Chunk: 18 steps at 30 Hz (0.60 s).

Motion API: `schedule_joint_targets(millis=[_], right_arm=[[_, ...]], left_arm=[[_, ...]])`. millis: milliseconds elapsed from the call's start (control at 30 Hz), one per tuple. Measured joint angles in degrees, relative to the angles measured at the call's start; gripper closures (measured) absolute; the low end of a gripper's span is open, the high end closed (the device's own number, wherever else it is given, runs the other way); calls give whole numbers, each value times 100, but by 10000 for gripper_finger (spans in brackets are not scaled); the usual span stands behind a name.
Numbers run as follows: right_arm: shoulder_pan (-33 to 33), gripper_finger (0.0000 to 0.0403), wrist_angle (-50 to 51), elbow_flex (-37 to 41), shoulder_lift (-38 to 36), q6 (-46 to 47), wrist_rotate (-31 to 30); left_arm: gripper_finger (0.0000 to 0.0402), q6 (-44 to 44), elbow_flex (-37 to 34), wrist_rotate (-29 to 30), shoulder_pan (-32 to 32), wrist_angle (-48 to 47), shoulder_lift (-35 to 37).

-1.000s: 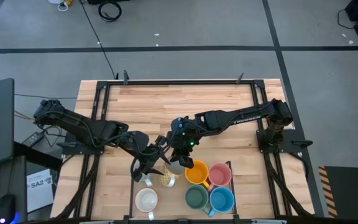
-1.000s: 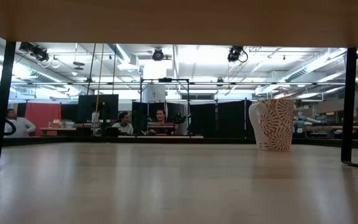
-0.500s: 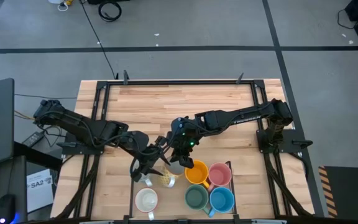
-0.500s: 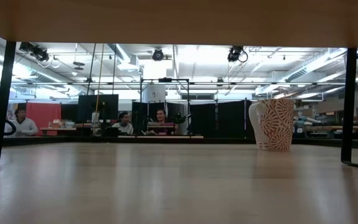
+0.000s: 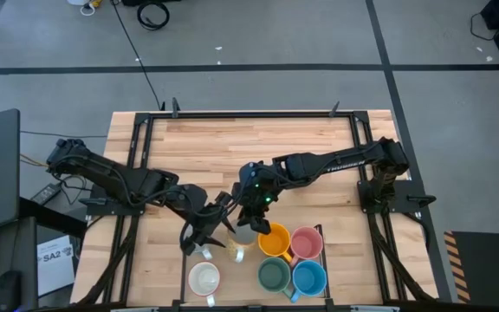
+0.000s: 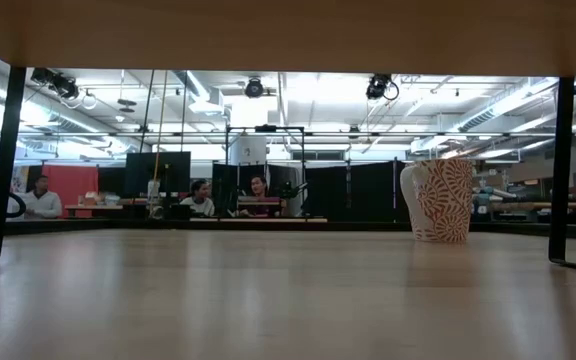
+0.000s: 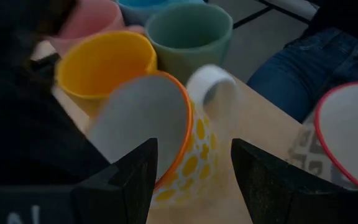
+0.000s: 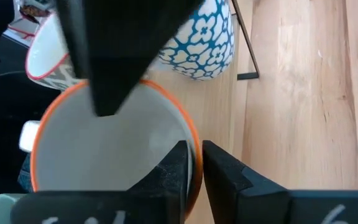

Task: Place coffee mugs
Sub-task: Put the light yellow rim mug on the shelf

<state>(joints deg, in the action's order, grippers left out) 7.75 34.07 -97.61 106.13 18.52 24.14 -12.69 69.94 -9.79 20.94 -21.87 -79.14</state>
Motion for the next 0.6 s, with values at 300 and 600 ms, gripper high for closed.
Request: schedule_joint_targets(millis=[300,600], right_arm=[[-4,339,-170,-13,-7,0,-4],[-4,338,-164,-8,3,0,13]], left_arm=[[190,0,-18,-100,1,9,-25],[190,-2,-9,-74,-3,41,-19]])
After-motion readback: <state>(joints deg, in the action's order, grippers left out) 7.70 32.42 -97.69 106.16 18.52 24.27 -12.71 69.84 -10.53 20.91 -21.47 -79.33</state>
